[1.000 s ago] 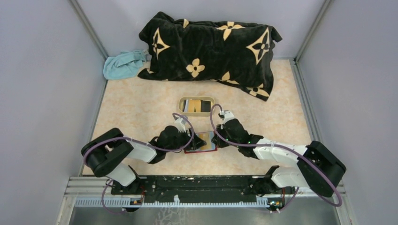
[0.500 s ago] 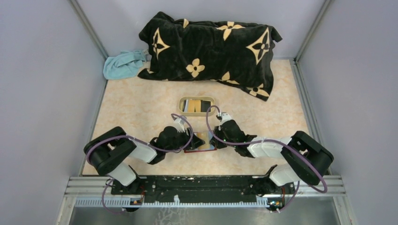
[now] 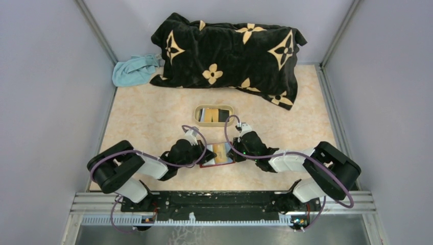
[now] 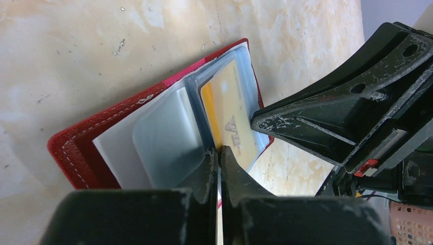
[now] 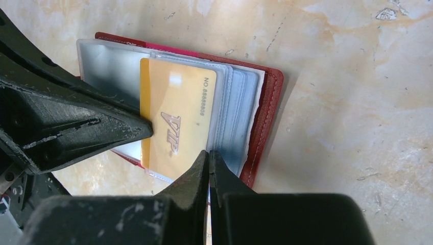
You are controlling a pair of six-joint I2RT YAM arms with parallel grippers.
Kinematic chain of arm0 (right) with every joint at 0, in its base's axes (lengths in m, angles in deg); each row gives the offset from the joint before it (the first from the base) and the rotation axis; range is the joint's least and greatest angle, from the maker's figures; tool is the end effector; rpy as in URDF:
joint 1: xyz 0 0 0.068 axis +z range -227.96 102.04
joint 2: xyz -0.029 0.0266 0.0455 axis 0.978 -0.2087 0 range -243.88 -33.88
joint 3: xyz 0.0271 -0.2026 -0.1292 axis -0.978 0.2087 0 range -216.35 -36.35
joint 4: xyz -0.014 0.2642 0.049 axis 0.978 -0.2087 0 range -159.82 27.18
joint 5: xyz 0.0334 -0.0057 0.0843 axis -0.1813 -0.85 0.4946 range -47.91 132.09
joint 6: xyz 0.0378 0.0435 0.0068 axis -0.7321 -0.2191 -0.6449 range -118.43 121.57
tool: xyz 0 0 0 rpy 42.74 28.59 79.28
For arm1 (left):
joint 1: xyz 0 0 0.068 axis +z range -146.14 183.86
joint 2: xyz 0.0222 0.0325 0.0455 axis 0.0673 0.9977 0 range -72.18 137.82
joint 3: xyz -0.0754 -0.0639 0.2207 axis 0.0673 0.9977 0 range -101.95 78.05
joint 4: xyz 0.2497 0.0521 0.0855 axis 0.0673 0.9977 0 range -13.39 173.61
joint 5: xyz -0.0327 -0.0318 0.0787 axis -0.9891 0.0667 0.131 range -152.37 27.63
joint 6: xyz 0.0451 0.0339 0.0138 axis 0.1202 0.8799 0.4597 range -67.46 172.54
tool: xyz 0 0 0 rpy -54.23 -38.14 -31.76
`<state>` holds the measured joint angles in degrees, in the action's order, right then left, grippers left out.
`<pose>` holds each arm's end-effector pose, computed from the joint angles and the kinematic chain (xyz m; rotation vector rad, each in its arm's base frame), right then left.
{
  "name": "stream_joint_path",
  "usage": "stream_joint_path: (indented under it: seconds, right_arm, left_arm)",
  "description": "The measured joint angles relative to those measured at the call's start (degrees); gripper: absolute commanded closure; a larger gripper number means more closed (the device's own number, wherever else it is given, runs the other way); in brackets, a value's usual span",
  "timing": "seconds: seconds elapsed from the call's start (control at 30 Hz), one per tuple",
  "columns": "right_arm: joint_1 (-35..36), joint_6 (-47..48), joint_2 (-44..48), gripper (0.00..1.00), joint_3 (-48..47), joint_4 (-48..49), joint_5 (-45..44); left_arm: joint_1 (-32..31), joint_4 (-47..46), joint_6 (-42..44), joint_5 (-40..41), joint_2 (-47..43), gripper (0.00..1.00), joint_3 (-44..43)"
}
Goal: Take the credit cards out of the card holder
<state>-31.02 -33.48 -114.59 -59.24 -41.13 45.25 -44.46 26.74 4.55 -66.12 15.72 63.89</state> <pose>0.1768 0.1926 0.0919 -0.2744 2.3198 0.8271 0.1612 -0.1852 0.0722 0.0526 2.1765 -1.1031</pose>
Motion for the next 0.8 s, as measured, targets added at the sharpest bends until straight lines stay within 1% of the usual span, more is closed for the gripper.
stream_joint_path:
  seconds: [0.3, 0.4, 0.5, 0.53, 0.6, 0.8]
  right_arm:
    - [0.0, -0.2, -0.2, 1.0, 0.0, 0.3, 0.1]
    - [0.0, -0.3, -0.7, 1.0, 0.0, 1.0, 0.9]
    - [0.0, -0.3, -0.9, 1.0, 0.0, 1.2, 1.1]
    - [0.0, -0.3, -0.9, 1.0, 0.0, 1.2, 1.1]
    - [0.0, -0.3, -1.0, 1.0, 0.0, 1.4, 1.2]
    - [0.0, -0.3, -0.9, 1.0, -0.1, 1.4, 1.3]
  left_arm:
    - [0.9, 0.2, 0.0, -0.8, -0.9, 1.0, 0.3]
    - [1.6, 2.1, 0.6, -0.8, -6.2, 1.0, 2.2]
    - [1.7, 7.9, 2.5, 0.5, -13.4, 0.98, 2.2]
    - [1.8, 9.9, 3.1, 1.1, -15.6, 1.0, 2.0]
    - [2.1, 14.0, 4.9, 2.3, -19.5, 1.0, 1.4]
    - [3.4, 21.4, 7.6, 3.0, -25.4, 1.0, 0.8]
